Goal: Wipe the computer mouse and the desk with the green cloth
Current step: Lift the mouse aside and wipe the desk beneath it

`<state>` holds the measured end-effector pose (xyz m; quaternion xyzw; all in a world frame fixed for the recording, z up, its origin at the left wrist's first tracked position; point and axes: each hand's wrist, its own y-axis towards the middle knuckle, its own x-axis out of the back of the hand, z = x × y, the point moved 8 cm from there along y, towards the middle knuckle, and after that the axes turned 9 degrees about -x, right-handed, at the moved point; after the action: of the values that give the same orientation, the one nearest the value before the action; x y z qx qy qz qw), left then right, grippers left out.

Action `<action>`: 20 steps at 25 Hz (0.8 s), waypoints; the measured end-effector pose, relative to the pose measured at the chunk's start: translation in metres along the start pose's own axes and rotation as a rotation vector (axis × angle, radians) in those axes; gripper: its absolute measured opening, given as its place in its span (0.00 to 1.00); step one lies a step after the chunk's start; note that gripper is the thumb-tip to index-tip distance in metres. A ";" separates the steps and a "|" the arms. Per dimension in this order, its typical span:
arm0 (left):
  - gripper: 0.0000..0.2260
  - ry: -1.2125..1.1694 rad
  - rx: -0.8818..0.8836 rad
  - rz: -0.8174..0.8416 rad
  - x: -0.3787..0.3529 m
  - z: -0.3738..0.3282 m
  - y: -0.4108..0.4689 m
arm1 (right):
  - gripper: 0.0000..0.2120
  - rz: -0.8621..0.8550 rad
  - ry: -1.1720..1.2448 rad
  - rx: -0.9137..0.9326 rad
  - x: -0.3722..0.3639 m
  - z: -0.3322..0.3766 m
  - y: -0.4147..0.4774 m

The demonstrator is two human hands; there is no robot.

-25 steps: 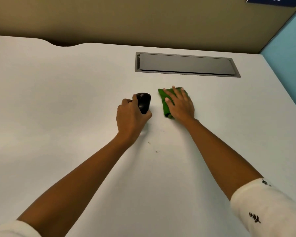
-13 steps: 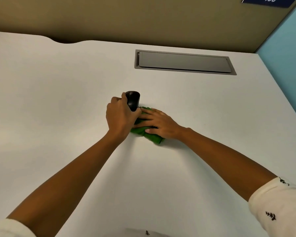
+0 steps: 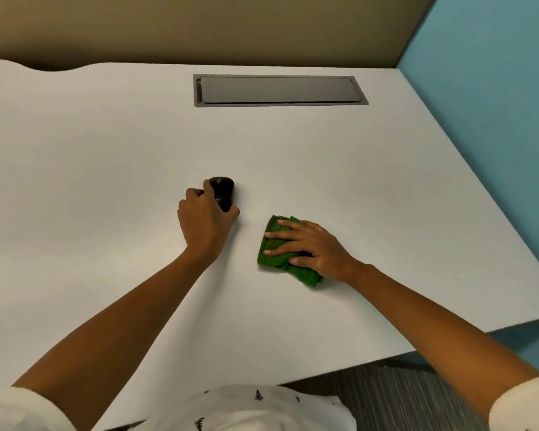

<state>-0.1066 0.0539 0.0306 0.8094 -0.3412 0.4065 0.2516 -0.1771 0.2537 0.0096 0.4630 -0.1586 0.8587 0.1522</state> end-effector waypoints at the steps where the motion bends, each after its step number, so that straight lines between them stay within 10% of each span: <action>1: 0.28 0.016 -0.016 0.005 -0.003 -0.003 -0.003 | 0.18 -0.025 0.004 -0.032 -0.001 -0.003 -0.017; 13: 0.40 0.010 -0.071 -0.082 -0.019 -0.005 -0.019 | 0.20 -0.363 -0.077 -0.439 -0.028 -0.014 -0.221; 20: 0.31 -0.051 -0.126 -0.146 -0.021 -0.011 -0.034 | 0.20 -0.521 -0.077 -0.506 -0.018 -0.002 -0.262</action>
<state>-0.0950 0.0905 0.0149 0.8249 -0.3125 0.3439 0.3220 -0.0622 0.4892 0.0277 0.4674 -0.2482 0.7067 0.4696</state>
